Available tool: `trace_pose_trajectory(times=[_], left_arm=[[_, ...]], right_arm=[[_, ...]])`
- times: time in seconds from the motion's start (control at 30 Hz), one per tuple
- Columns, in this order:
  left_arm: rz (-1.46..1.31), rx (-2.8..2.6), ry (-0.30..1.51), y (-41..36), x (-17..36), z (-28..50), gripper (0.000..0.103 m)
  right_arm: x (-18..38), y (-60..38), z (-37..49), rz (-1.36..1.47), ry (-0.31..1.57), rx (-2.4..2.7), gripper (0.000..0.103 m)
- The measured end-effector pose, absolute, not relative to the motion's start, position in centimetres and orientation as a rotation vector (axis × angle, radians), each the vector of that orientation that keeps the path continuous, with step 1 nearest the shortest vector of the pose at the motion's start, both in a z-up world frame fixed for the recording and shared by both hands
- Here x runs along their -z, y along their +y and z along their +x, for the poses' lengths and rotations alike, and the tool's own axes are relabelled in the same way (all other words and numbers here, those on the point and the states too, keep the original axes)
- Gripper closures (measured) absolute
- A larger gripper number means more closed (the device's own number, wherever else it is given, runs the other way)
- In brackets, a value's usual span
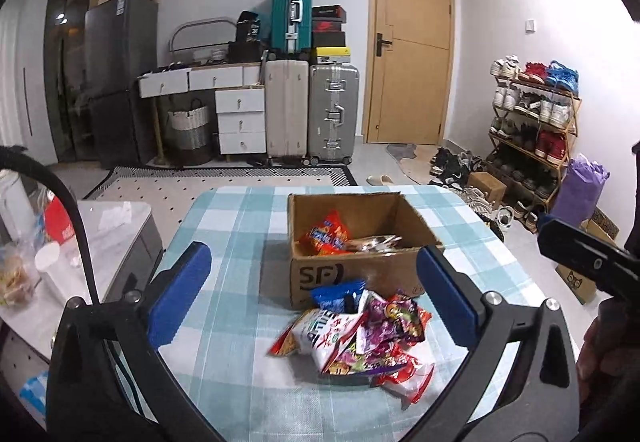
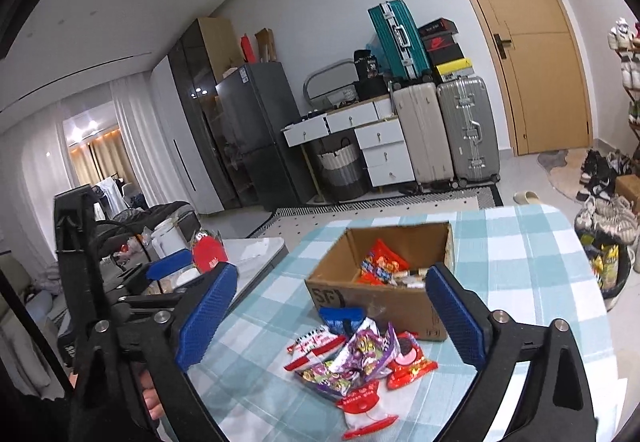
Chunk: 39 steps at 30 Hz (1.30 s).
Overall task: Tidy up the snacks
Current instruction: 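Move both tools back toward the remaining snack pile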
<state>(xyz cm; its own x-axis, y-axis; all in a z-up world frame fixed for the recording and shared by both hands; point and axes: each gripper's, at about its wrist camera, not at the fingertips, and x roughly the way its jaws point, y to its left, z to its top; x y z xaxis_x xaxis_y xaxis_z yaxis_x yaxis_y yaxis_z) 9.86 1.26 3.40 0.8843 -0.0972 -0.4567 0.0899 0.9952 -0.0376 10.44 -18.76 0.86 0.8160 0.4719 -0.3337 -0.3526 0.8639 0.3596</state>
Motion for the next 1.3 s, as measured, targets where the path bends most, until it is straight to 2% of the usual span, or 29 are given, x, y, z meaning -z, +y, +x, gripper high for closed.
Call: trace_pose_trajectory(times=[0.07, 0.53, 0.97, 1.3], left_arm=[[-0.039, 0.101, 0.487, 1.8, -2.4, 10.3, 0.001], [-0.079, 0.048, 0.567, 1.9, 4.4, 12.3, 0.001], [-0.081, 0.051, 0.639, 1.8, 8.4, 14.2, 0.001], [-0.040, 0.038, 0.702, 2.5, 12.5, 16.5, 0.001]], right_arm=[[0.1, -18.9, 10.7, 0.304, 0.443, -0.445, 0.001], [6.9, -18.1, 10.0, 0.261, 0.492, -0.400, 0.000], [12.4, -18.4, 10.6, 0.285, 0.622, -0.392, 0.000], [16.2, -16.4, 13.4, 0.202, 0.793, -0.378, 0.000]])
